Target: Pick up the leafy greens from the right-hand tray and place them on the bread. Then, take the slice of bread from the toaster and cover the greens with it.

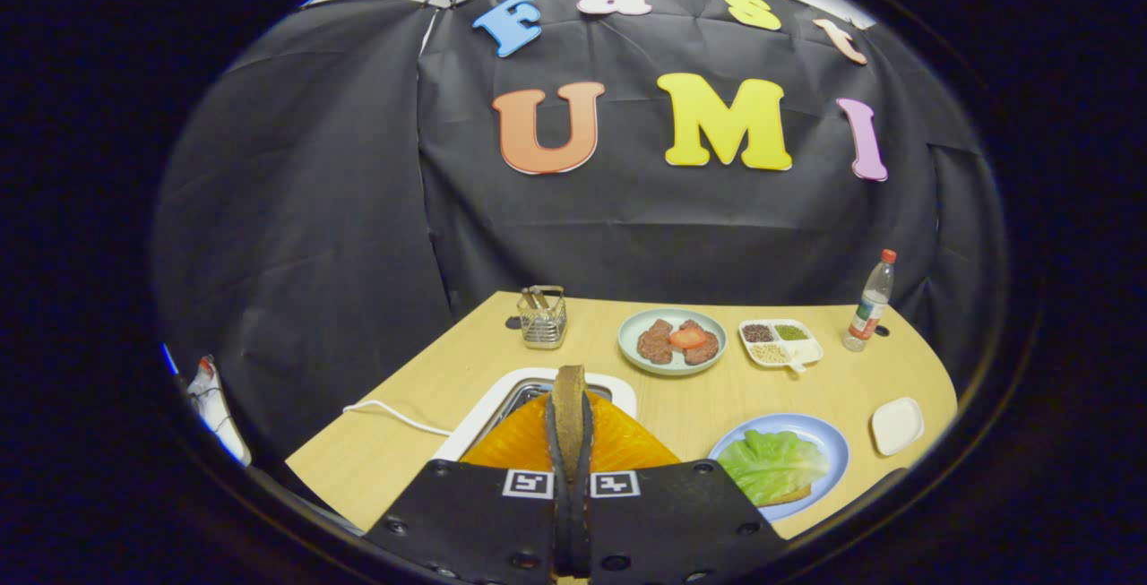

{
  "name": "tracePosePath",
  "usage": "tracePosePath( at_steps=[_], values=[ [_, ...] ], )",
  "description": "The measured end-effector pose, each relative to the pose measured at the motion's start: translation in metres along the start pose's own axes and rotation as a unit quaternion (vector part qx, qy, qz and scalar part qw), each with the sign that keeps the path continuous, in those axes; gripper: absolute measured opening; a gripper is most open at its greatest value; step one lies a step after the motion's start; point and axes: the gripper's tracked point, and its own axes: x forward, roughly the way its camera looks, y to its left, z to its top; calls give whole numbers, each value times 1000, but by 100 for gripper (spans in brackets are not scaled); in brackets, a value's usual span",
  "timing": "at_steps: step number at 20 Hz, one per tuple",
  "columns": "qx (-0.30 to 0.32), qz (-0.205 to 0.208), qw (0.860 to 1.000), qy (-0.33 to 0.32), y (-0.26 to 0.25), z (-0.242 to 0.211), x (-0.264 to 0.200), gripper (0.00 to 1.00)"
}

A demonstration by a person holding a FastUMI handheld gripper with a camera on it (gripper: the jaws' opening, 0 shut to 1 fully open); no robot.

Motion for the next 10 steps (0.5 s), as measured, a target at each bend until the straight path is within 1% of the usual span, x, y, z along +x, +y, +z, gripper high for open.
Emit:
tracePosePath(
  at_steps=[7,10],
  values=[
    [17,15,998,-53,-8,54,-43,0],
    [19,12,997,-79,-17,72,-59,0]
  ],
)
